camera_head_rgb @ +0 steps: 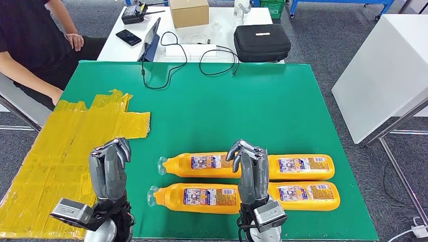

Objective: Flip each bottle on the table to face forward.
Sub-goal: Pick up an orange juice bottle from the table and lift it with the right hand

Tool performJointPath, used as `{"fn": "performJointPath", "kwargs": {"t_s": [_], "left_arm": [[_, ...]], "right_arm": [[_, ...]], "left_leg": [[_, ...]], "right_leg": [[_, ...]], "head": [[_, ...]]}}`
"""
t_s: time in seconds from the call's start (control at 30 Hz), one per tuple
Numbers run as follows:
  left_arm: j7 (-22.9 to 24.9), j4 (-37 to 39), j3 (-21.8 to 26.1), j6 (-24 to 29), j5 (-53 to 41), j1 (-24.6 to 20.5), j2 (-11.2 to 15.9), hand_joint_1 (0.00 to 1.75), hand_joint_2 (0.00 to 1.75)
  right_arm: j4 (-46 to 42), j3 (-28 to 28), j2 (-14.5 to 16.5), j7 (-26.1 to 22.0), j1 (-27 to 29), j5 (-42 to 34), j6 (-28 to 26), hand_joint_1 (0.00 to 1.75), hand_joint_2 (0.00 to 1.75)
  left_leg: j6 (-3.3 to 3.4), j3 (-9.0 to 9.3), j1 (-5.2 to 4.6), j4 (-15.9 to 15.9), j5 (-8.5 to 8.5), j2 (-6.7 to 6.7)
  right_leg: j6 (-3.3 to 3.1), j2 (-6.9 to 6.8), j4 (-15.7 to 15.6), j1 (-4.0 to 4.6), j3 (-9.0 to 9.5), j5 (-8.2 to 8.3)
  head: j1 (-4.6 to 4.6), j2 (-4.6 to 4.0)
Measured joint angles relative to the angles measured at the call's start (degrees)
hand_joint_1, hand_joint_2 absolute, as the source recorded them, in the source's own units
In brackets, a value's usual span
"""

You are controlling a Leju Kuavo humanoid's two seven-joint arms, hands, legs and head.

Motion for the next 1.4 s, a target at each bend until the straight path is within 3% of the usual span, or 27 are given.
{"fn": "performJointPath", "kwargs": {"t_s": [0.07, 0.1, 0.27, 0.4, 0.77, 1.1, 1.4], "left_arm": [[-0.08, 0.79, -1.0, 1.27, -0.15, -0.26, 0.53, 0.0, 0.0], [-0.1, 1.16, -1.37, 1.71, -0.51, -0.36, 0.71, 0.0, 0.0], [-0.13, 2.91, -2.02, 2.22, -1.63, -0.85, 1.25, 0.0, 0.0], [-0.16, 3.32, -2.0, 2.13, -0.62, -1.03, 1.57, 0.0, 0.0], [-0.23, 3.31, -1.36, 0.8, 0.57, -0.78, 1.64, 0.0, 0.0], [-0.26, 2.38, -0.19, 0.69, 1.48, 0.4, 1.8, 0.0, 0.0], [-0.32, 1.3, 1.03, 0.69, 1.94, 1.42, 1.94, 0.0, 0.0]], "right_arm": [[0.48, -0.33, 0.01, 0.32, 0.05, 0.76, 0.03, 0.4, 0.0], [0.63, -0.45, 0.02, 0.73, 0.08, 1.4, -0.15, 0.02, 0.0], [1.26, -0.71, 0.02, 2.34, 0.1, 3.48, -0.83, 0.0, 0.0], [1.84, -0.64, 0.01, 4.89, 0.06, 6.66, -2.34, 0.0, 1.75], [7.51, 5.04, -1.04, 12.19, -2.0, 19.22, -2.27, 0.0, 1.75], [10.31, 8.93, -2.87, 15.79, -2.66, 25.45, -3.97, 0.0, 1.75], [11.14, 11.35, -4.93, 16.29, -2.64, 26.29, -4.01, 0.0, 1.75]], "left_leg": [[0.0, 0.0, 0.0, 0.0, 0.0, 0.01], [0.0, 0.0, 0.0, 0.0, 0.0, 0.01], [0.0, 0.0, 0.0, 0.0, -0.01, 0.01], [0.0, 0.0, 0.0, 0.0, -0.01, 0.01], [0.0, 0.0, 0.01, -0.01, 0.0, -0.01], [0.0, 0.0, 0.0, 0.0, -0.01, 0.0], [0.0, 0.0, 0.0, 0.0, 0.0, 0.0]], "right_leg": [[0.0, 0.0, 0.0, 0.0, 0.0, 0.0], [0.01, 0.0, 0.0, 0.0, 0.0, 0.0], [0.01, 0.0, 0.0, 0.0, -0.01, 0.0], [0.0, 0.0, 0.0, 0.0, 0.0, 0.0], [0.0, 0.0, 0.01, 0.01, 0.02, 0.0], [0.0, 0.0, 0.0, 0.0, 0.01, 0.0], [0.0, 0.0, 0.0, 0.0, 0.02, -0.01]], "head": [[0.01, 0.0], [0.01, 0.0], [0.01, 0.0], [0.01, 0.0], [0.01, 0.0], [0.01, 0.0], [0.01, 0.0]]}}
